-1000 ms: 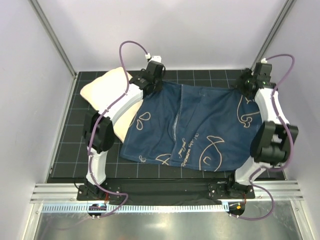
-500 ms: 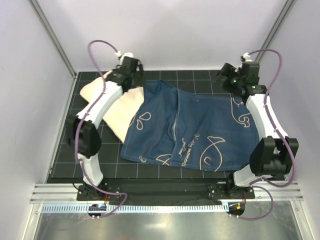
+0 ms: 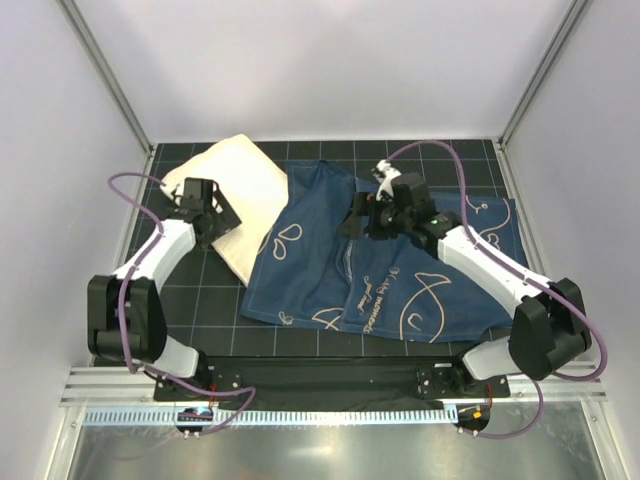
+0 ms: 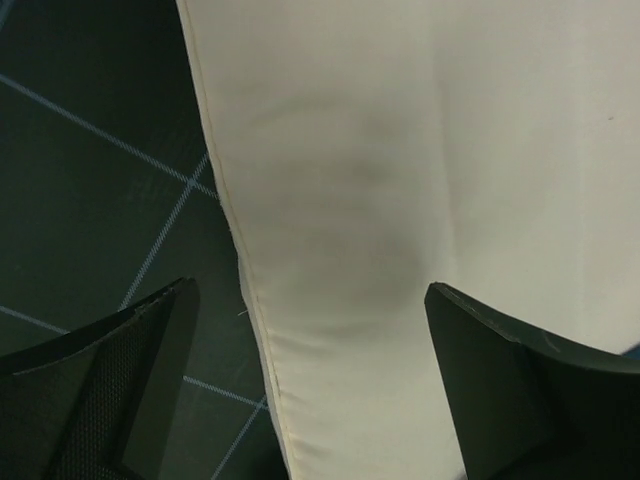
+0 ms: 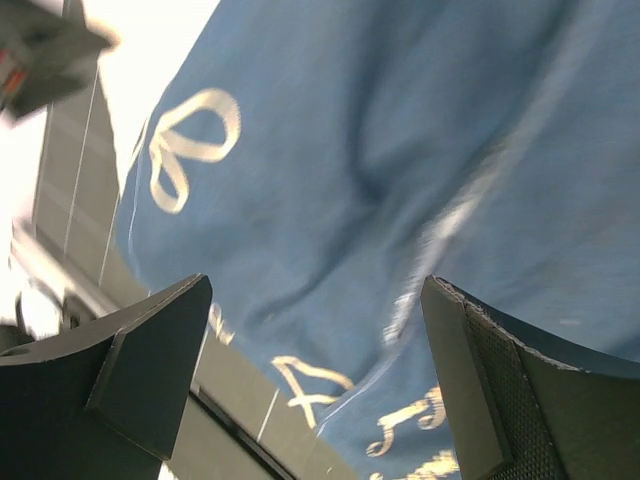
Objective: Put the pillow into the pillowcase
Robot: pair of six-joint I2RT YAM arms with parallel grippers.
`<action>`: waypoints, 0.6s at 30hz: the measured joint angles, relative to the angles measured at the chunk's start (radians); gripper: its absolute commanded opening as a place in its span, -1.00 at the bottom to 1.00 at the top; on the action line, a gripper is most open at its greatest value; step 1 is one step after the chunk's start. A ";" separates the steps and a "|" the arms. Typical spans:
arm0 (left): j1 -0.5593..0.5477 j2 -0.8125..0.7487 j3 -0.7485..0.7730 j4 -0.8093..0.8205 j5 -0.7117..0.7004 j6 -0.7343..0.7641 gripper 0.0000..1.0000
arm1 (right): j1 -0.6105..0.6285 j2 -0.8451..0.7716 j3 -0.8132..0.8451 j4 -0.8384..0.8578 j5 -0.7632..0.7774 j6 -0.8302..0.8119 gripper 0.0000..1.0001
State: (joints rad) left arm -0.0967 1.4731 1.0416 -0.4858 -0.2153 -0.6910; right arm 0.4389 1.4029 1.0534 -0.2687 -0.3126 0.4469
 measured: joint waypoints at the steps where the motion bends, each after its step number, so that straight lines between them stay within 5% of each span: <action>1: -0.001 0.014 -0.013 0.006 0.016 -0.011 0.99 | 0.032 0.000 -0.011 0.008 0.007 0.000 0.88; 3: -0.001 0.063 -0.013 0.035 0.050 -0.032 0.93 | 0.089 0.005 -0.024 0.019 0.015 0.000 0.88; 6: 0.002 0.136 -0.003 0.097 0.082 -0.066 0.31 | 0.146 0.022 -0.049 0.065 0.027 0.000 0.87; 7: 0.004 0.148 -0.006 0.116 0.090 -0.077 -0.15 | 0.155 0.034 -0.055 0.079 0.030 0.000 0.86; 8: 0.009 0.151 -0.013 0.134 0.093 -0.093 -0.40 | 0.160 0.048 -0.059 0.090 0.030 0.000 0.87; 9: 0.014 0.150 -0.016 0.148 0.097 -0.099 -0.98 | 0.162 0.067 -0.061 0.098 0.031 0.000 0.86; 18: 0.237 0.122 -0.034 0.260 0.135 -0.122 -1.00 | 0.164 0.239 -0.042 0.104 0.122 0.006 0.86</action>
State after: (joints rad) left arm 0.1406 1.5955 1.0080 -0.2260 -0.0803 -0.8127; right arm 0.6029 1.6421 1.0119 -0.1646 -0.1902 0.4526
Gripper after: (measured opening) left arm 0.037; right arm 0.930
